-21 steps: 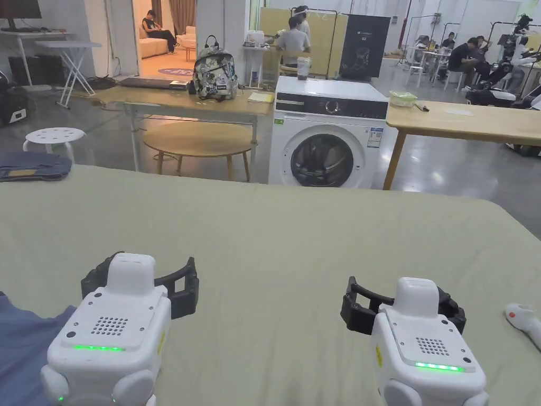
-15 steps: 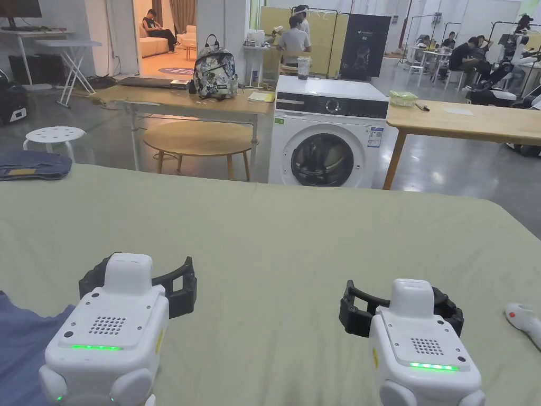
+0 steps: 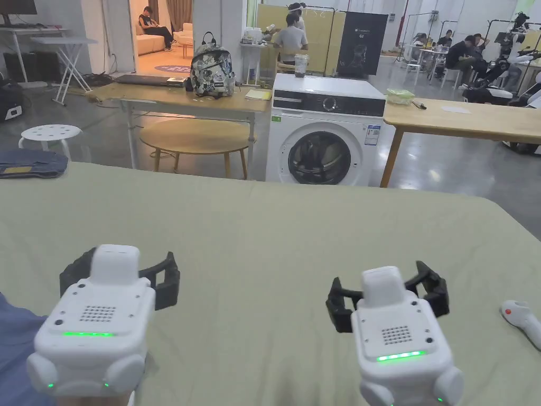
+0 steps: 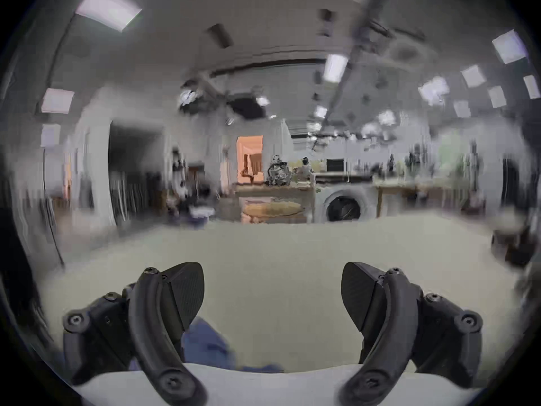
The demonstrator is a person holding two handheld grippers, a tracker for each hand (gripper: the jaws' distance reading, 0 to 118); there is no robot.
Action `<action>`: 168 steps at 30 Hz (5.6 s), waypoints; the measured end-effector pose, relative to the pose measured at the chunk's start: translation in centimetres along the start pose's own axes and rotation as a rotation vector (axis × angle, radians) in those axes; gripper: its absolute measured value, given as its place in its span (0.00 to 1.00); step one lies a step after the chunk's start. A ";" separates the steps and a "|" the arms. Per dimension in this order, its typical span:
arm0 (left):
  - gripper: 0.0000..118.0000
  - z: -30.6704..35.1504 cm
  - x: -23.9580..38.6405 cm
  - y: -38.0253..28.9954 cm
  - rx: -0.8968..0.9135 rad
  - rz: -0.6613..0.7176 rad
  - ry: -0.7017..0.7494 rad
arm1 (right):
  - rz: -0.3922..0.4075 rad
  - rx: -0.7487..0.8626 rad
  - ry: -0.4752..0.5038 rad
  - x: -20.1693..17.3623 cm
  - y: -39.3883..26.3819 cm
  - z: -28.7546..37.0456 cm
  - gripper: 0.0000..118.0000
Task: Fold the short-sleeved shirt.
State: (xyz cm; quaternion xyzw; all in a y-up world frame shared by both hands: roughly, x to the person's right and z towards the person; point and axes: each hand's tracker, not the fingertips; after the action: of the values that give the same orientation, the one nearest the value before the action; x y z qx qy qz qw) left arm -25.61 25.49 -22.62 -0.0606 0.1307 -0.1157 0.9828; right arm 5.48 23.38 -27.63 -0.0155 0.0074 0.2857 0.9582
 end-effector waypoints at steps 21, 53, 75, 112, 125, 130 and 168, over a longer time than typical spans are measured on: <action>0.83 0.8 0.5 0.4 0.001 0.101 -0.069 | -0.397 -0.156 0.093 0.9 -1.9 -0.3 1.00; 0.11 1.5 1.2 3.0 0.063 0.123 -0.090 | -0.575 -0.115 -0.003 2.0 -0.4 1.2 0.00; 0.01 1.3 -4.0 1.7 -0.024 0.173 -0.004 | -0.559 -0.137 0.028 0.1 1.1 0.9 0.00; 0.15 -2.4 -30.9 -15.1 -0.837 0.449 -0.018 | -0.403 -0.190 0.378 -14.4 4.9 1.3 0.00; 0.51 -5.8 -27.1 -19.8 -1.027 0.218 -0.039 | -0.366 -0.232 0.366 -14.3 3.3 0.8 0.00; 0.05 -5.1 -24.9 -18.9 -0.976 0.162 -0.043 | -0.360 -0.240 0.366 -14.5 2.8 0.9 0.00; 0.00 -0.9 -19.5 9.9 -0.240 0.262 -0.237 | -0.477 -0.176 0.246 -6.8 4.0 2.1 0.00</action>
State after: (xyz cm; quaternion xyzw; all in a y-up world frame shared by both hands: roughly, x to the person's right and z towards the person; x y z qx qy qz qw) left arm -42.08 39.72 -20.18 -0.1731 0.0337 0.0372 0.9836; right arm -2.37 23.12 -25.52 -0.1345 0.0948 0.0474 0.9852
